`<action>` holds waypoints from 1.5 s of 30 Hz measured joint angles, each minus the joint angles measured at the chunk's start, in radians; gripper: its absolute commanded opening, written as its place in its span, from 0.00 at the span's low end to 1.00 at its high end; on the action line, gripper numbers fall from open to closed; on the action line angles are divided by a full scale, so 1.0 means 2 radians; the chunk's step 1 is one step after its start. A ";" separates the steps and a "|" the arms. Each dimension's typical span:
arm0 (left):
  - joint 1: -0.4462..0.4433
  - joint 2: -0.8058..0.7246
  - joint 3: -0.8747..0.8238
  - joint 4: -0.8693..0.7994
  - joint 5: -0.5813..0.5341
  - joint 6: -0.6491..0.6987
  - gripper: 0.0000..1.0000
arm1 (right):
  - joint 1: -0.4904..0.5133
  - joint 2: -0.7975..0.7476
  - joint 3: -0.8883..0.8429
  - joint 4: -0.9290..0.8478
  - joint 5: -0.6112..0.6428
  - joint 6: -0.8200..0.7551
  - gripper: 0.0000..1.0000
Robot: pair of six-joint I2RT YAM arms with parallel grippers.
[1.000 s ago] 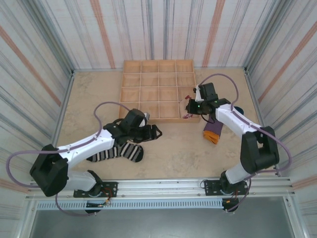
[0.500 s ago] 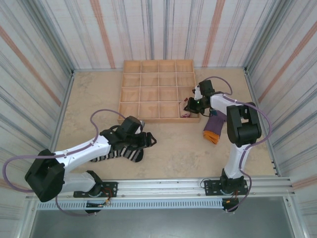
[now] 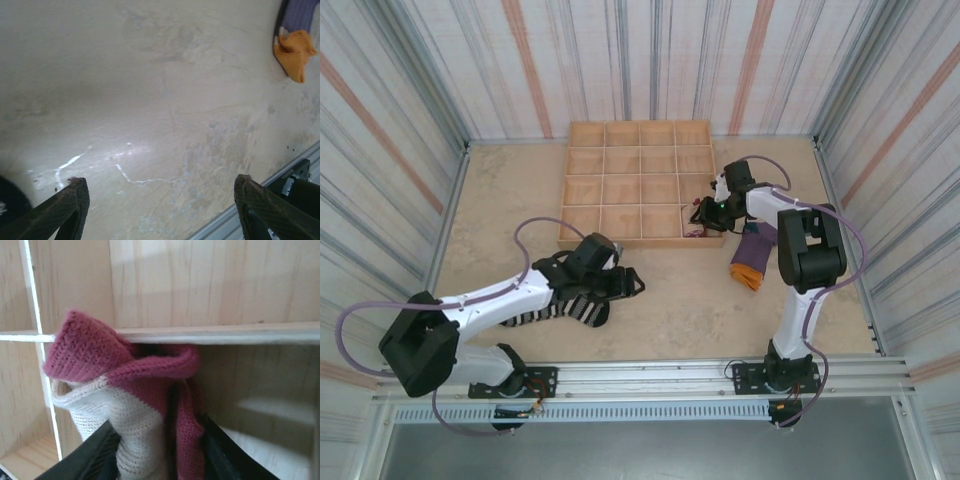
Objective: Roll the socks
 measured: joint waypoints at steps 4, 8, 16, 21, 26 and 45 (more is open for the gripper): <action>-0.012 0.024 0.016 0.016 0.003 -0.002 0.77 | 0.009 -0.021 0.000 -0.015 0.016 0.000 0.65; -0.022 0.060 0.036 0.027 0.008 -0.006 0.77 | 0.010 -0.053 0.000 -0.031 0.025 -0.002 0.88; -0.051 0.161 0.118 0.081 0.022 -0.037 0.75 | 0.010 -0.167 -0.002 -0.063 0.070 0.001 0.99; -0.071 0.239 0.178 0.113 0.020 -0.080 0.74 | 0.010 -0.260 -0.033 -0.097 0.134 0.014 0.99; -0.094 0.313 0.237 0.139 0.003 -0.132 0.75 | 0.010 -0.344 -0.082 -0.132 0.184 0.035 0.99; -0.144 0.472 0.383 0.232 -0.113 -0.354 0.67 | 0.007 -0.532 -0.196 -0.208 0.217 0.078 0.99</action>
